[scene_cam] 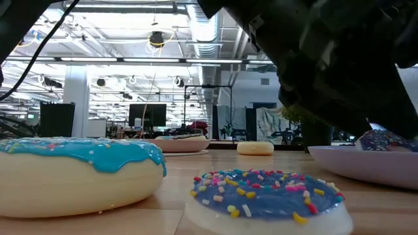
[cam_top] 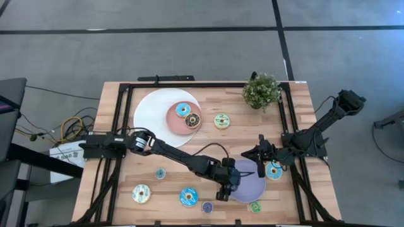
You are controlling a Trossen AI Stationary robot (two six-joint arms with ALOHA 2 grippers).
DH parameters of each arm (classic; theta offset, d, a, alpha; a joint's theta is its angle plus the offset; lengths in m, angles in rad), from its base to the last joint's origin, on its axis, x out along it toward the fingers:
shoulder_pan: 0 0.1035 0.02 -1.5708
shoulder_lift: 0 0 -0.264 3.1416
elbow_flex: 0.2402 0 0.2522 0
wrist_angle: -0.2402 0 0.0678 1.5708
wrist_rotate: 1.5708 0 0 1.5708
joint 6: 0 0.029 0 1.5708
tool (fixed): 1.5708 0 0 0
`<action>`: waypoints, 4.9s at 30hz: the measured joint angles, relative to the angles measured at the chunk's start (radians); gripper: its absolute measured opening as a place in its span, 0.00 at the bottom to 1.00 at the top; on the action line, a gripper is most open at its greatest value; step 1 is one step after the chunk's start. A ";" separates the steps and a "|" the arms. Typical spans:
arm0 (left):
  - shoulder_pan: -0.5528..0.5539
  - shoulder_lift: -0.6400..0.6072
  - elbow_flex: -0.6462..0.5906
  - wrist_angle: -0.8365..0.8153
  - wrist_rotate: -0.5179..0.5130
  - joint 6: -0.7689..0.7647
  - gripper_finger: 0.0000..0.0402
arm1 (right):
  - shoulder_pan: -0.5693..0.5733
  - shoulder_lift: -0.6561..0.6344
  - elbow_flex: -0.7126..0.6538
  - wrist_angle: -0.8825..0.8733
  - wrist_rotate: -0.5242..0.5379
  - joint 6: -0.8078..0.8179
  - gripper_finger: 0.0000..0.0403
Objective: Pick & Place donuts
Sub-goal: Put the large light green donut on the pink plate
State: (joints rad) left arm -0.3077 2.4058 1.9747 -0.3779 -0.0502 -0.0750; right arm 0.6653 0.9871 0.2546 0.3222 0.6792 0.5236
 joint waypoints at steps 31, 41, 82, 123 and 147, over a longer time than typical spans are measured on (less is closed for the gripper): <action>-0.162 -1.084 -1.237 0.149 -0.482 -0.439 0.69 | -0.051 0.001 -0.001 0.096 0.000 -0.011 0.00; -0.190 -1.410 -1.636 0.482 -0.560 -0.459 0.69 | -0.342 0.229 0.295 0.042 -0.179 -0.221 0.00; -0.188 -1.489 -1.670 0.437 -0.564 -0.435 0.69 | -0.877 1.054 1.141 -1.106 -0.546 -0.141 0.63; -0.278 -1.562 -1.669 0.357 -0.601 -0.509 0.69 | -0.800 1.360 1.873 -1.020 -0.655 -0.322 0.21; -0.307 -1.571 -1.669 0.261 -0.672 -0.577 0.69 | -0.803 1.551 2.059 -1.115 -0.665 -0.375 0.23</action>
State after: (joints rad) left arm -0.6151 0.8345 0.3058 -0.1169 -0.7227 -0.6521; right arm -0.1375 2.5385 2.3138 -0.7928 0.0139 0.1482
